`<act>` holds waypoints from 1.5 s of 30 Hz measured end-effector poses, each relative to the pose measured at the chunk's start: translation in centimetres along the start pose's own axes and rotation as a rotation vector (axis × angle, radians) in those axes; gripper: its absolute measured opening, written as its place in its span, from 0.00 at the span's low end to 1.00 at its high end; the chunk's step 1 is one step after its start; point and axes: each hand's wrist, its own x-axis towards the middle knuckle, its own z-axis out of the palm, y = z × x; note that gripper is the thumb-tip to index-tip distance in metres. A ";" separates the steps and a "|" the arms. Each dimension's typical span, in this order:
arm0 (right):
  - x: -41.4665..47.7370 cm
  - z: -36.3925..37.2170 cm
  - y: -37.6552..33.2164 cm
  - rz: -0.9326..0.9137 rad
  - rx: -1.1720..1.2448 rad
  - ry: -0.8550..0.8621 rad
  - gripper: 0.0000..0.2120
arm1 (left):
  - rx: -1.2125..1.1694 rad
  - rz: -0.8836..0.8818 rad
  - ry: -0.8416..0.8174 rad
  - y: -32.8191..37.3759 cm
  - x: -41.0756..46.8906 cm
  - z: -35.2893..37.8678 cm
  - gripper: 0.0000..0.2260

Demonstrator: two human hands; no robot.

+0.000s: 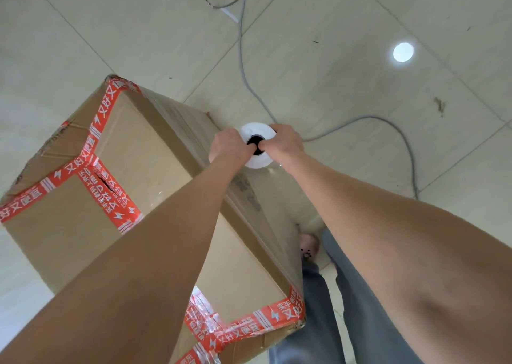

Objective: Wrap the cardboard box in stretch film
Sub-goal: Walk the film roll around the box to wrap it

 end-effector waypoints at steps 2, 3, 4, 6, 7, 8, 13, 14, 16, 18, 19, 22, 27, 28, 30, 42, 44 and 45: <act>0.0 1.1 -0.3 0.031 0.040 -0.003 0.26 | 0.000 -0.019 -0.028 -0.5 0.5 -0.7 0.13; -0.1 1.6 -0.3 0.081 0.080 -0.004 0.30 | 0.026 0.005 -0.034 -0.5 0.7 -0.9 0.12; -0.1 2.1 -0.4 0.162 0.132 -0.018 0.32 | 0.064 0.041 -0.036 -0.3 0.9 -1.2 0.09; -0.3 2.7 -0.8 0.338 0.262 -0.085 0.32 | 0.122 0.108 -0.042 0.0 1.1 -1.7 0.04; -0.3 2.8 -0.9 0.382 0.316 -0.112 0.31 | 0.141 0.136 -0.046 0.1 1.2 -1.7 0.04; -0.1 2.8 -1.0 0.387 0.326 -0.121 0.29 | 0.158 0.162 -0.045 0.1 1.4 -1.8 0.05; 1.0 2.3 -2.6 0.149 -0.083 -0.104 0.20 | 0.185 0.130 -0.009 -0.6 2.1 -3.0 0.12; 1.2 2.2 -3.3 0.081 -0.198 -0.099 0.19 | 0.172 0.128 0.000 -0.6 2.4 -3.1 0.12; 1.6 1.9 -4.4 -0.077 -0.400 -0.053 0.16 | 0.133 0.123 0.015 -0.4 2.7 -3.4 0.13; 2.0 1.5 -5.0 -0.208 -0.464 -0.004 0.18 | 0.112 0.092 0.059 -0.2 3.0 -3.7 0.10; 2.1 1.4 -5.1 -0.234 -0.431 -0.002 0.21 | 0.098 0.064 0.082 -0.1 3.1 -3.8 0.09; 2.1 1.4 -5.2 0.034 -0.124 -0.081 0.35 | 0.044 -0.008 0.116 0.3 3.5 -4.3 0.08; 2.7 1.7 -5.7 0.333 0.225 -0.219 0.31 | 0.086 -0.025 0.086 1.3 4.2 -5.0 0.06; 2.9 1.7 -5.9 0.328 0.232 -0.220 0.30 | 0.087 -0.028 0.072 1.3 4.3 -5.1 0.06; 3.3 2.1 -6.3 0.314 0.223 -0.215 0.27 | 0.063 -0.015 0.050 1.2 4.9 -5.3 0.09; 5.9 2.1 -9.7 0.051 -0.180 -0.029 0.18 | 0.005 -0.044 0.060 0.9 6.5 -7.1 0.13; 6.2 2.5 -10.5 0.030 -0.225 -0.005 0.21 | -0.035 -0.078 0.047 0.5 6.9 -7.6 0.15; 6.2 2.8 -10.7 0.069 -0.193 -0.001 0.23 | -0.040 -0.072 0.027 0.3 7.1 -7.9 0.16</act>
